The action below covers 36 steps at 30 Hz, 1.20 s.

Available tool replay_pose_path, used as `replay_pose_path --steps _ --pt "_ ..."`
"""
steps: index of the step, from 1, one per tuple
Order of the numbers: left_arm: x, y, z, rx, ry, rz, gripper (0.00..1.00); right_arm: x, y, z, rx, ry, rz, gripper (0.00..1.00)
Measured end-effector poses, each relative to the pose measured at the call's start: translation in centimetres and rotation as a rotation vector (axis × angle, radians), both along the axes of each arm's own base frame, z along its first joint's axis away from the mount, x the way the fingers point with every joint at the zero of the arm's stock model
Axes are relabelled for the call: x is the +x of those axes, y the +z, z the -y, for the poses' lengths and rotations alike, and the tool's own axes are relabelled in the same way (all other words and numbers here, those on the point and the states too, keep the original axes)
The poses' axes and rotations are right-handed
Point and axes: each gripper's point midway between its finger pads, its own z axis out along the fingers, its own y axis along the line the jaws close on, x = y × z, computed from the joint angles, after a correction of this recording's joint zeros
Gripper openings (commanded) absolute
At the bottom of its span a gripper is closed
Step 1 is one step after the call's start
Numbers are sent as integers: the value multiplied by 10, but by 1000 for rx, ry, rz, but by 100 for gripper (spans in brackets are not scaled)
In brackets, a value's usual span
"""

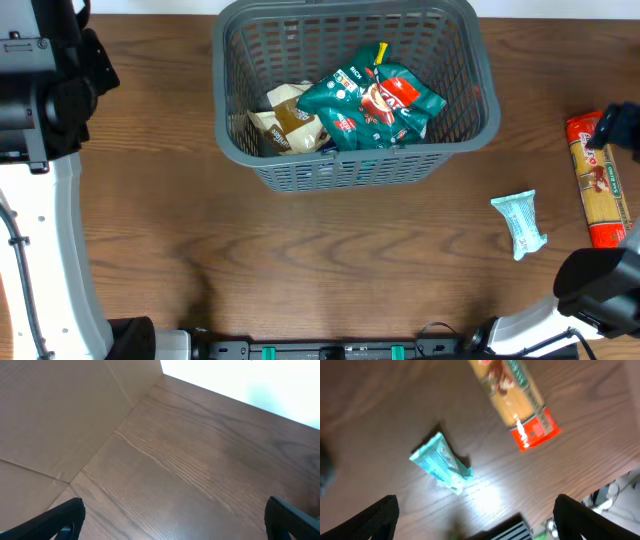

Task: Pack container
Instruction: 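Move the right gripper right toward the San Remo spaghetti package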

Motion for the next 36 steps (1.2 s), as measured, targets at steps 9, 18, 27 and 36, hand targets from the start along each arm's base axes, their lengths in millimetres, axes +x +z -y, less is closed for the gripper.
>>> replay_pose_path --steps 9,18,27,36 --pt "0 0 0 0 0 0 99 -7 -84 9 37 -25 -39 92" --pt "0 0 0 0 0 0 98 -22 -112 28 142 -19 115 99" --pt "0 0 0 0 0 0 99 -20 -106 54 173 32 265 99" --pt "0 0 0 0 0 0 99 8 -102 52 70 191 274 99"
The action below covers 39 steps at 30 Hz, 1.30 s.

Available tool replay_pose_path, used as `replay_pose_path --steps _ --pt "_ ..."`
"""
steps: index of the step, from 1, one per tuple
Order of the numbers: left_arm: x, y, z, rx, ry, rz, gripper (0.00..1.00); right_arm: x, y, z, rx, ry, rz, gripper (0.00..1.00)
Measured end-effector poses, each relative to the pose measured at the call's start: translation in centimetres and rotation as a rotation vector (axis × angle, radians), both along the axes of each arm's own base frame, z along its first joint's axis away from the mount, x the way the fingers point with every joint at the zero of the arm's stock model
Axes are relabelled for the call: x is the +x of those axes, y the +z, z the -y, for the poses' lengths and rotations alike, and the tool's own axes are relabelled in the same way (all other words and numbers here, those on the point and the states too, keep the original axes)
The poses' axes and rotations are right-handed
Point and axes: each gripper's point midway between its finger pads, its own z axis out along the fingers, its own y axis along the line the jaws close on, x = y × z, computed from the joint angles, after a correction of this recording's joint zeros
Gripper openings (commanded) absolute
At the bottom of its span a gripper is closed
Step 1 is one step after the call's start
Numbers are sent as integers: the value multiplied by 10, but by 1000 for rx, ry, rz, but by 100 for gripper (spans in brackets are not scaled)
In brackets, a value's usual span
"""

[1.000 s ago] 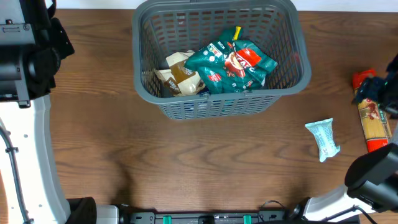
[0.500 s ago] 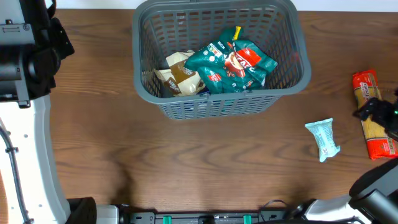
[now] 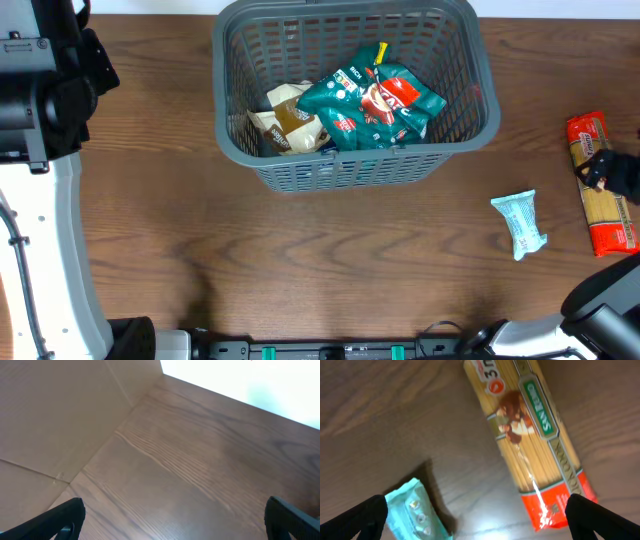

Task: Pack container
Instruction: 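Move the right gripper right toward the San Remo spaghetti package, then lower the right gripper onto the spaghetti package and close on it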

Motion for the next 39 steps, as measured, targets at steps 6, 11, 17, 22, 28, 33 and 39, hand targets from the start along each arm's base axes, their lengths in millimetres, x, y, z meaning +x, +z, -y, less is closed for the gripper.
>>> replay_pose_path --steps 6,11,17,22,28,33,39 --pt "0 0 0 0 0 0 99 6 -3 -1 -59 43 -44 99" --pt "0 0 0 0 0 0 99 9 -16 8 -45 56 -130 99" --pt "0 0 0 0 0 0 99 22 -23 26 -42 72 -190 99" --pt "0 0 0 0 0 0 99 34 -19 41 -83 89 -191 99" --pt "0 0 0 0 0 0 99 38 -34 50 -97 115 -221 99" --pt "0 0 0 0 0 0 99 38 -68 52 -64 139 -273 99" --pt "0 0 0 0 0 0 99 38 -97 54 -40 152 -313 99"
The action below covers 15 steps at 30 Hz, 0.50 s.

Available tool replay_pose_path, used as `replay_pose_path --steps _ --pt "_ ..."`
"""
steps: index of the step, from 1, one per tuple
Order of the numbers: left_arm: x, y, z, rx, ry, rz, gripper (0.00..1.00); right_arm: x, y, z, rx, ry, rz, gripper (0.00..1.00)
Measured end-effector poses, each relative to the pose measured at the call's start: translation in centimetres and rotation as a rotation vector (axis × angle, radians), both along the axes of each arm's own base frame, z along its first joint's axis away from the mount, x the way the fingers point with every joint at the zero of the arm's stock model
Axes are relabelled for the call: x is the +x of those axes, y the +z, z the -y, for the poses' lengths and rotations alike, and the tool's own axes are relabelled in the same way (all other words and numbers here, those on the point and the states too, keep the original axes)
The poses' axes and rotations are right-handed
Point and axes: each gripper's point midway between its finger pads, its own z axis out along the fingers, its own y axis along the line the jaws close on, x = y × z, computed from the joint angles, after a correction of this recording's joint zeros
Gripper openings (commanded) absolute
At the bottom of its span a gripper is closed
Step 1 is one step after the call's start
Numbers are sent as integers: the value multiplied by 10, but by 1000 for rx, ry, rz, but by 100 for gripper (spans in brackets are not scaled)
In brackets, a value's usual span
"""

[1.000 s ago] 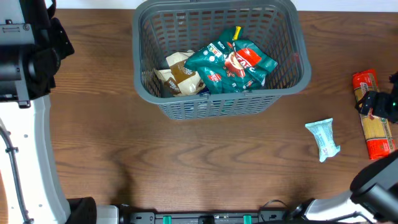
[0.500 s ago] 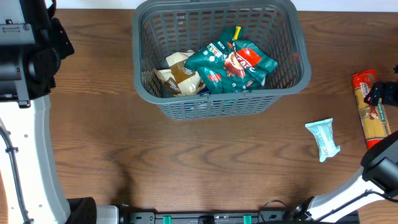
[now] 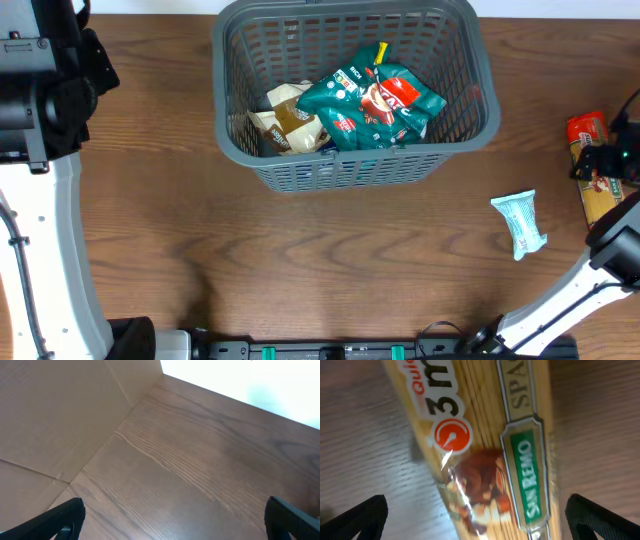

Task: Pack container
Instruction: 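Lower the right gripper onto the spaghetti package and close on it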

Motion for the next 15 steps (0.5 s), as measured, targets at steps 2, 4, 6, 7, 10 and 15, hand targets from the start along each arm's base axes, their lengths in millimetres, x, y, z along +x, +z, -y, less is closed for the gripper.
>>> replay_pose_path --steps 2,4,6,7,10,15 --pt "0 0 0 0 0 0 99 1 -3 1 0 3 -2 99" --pt "0 0 0 0 0 0 99 2 -3 4 -7 2 6 99" --pt "0 0 0 0 0 0 99 3 -3 7 -16 2 15 99" --pt "0 0 0 0 0 0 99 2 -3 9 -18 1 17 99" --pt "0 0 0 0 0 0 99 -2 -2 17 -24 -12 24 99" --pt "0 0 0 0 0 0 99 -11 -2 29 -16 -44 45 99"
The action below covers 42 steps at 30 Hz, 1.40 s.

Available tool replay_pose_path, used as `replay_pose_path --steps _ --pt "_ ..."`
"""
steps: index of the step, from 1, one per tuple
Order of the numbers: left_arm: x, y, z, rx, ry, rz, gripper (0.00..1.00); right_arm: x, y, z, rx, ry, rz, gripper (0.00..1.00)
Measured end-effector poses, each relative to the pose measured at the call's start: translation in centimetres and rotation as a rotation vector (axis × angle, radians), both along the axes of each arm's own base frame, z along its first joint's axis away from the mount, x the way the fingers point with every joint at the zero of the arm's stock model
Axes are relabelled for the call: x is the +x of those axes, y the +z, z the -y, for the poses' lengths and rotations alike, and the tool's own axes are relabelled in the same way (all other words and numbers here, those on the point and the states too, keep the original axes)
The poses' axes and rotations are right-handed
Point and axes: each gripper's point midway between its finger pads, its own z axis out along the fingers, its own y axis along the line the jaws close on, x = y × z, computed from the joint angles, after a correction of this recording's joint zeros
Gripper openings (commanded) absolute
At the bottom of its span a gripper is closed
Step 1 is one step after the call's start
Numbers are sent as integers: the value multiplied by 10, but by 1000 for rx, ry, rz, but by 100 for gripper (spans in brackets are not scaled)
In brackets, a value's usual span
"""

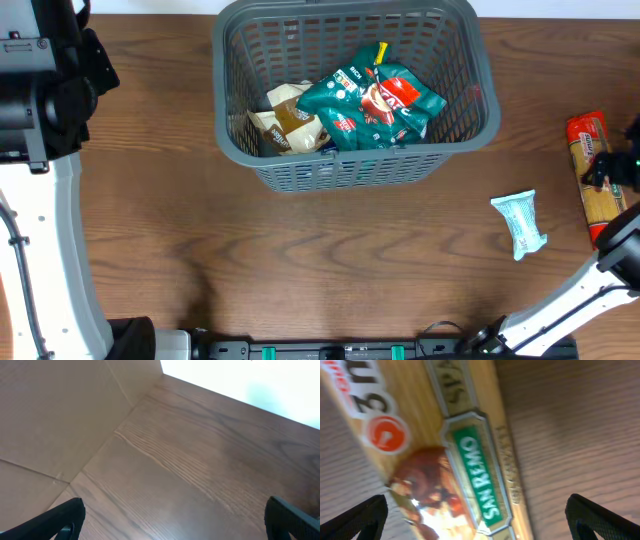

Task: Pack container
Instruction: 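Lower the right gripper onto the spaghetti package and close on it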

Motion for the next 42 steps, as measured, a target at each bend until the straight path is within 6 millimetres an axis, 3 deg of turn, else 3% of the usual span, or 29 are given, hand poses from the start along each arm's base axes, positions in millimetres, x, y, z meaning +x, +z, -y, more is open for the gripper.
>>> replay_pose_path --steps 7,14,30,38,42 --pt "0 0 0 0 0 0 99 -5 -3 5 34 -18 31 99" --pt "0 0 0 0 0 0 99 -2 -31 -7 105 7 9 99" --pt "0 0 0 0 0 0 99 48 -31 -60 95 178 14 99" --pt "0 0 0 0 0 0 99 51 -31 -62 94 170 18 99" --pt "0 0 0 0 0 0 99 51 -31 -61 87 168 14 91"
